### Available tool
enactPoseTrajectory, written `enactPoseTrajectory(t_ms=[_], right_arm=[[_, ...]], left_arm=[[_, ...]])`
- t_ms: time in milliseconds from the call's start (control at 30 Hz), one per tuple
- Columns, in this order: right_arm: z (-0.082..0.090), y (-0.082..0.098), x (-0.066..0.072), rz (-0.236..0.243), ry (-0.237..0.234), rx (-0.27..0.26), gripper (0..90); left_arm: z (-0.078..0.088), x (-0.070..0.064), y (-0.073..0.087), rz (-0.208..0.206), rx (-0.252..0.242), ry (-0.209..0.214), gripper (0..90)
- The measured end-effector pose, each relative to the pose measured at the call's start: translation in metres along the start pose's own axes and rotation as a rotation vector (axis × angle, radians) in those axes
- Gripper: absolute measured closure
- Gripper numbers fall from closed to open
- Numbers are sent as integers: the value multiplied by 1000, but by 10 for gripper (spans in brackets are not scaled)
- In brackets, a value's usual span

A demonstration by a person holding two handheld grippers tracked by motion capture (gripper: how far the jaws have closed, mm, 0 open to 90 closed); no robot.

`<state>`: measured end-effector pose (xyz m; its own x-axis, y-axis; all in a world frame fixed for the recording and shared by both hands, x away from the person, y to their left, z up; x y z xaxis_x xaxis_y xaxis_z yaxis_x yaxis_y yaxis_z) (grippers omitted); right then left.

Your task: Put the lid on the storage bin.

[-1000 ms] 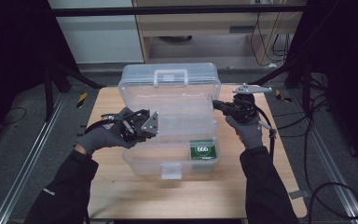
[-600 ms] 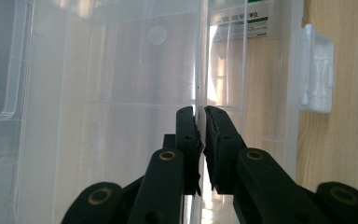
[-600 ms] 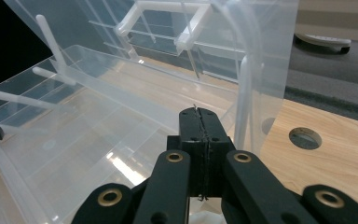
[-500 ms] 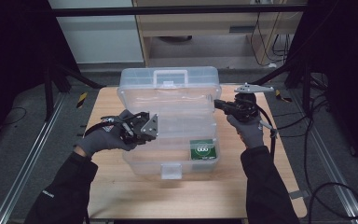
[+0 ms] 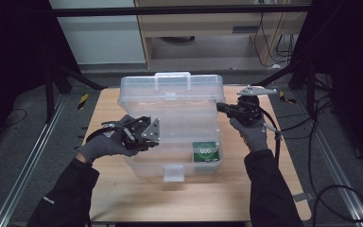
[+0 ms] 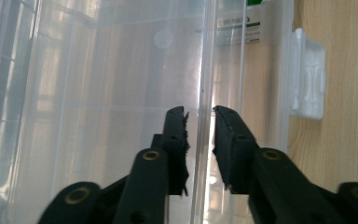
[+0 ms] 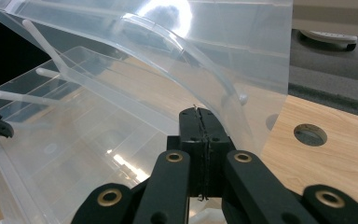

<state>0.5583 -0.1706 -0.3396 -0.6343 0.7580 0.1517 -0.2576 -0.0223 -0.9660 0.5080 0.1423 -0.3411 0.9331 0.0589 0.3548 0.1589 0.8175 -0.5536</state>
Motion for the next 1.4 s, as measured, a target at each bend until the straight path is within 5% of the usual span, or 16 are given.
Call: enactPoseTrajectory(t_ms=[400, 667, 1400], right_arm=[[1, 0, 1, 3, 1, 6, 896], [1, 0, 1, 0, 1, 11, 898], [4, -1, 1, 7, 4, 23, 899]], left_arm=[[-8, -4, 2, 95, -130, 7, 474], [-8, -8, 1, 136, -205, 21, 449], [1, -7, 5, 322, -386, -87, 447]])
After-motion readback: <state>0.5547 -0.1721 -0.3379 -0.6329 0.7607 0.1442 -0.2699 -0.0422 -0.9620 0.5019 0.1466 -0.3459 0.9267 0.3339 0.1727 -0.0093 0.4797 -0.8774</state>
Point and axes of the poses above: each handheld gripper's, and its own axes: z roughly backward along the jaws, y roughly out of its underside, x roughly to its left, the point moved 2 cm from there along -z, roughly forward along the jaws, and after that the axes turned 12 degrees about -x, right-handed, at the moved point
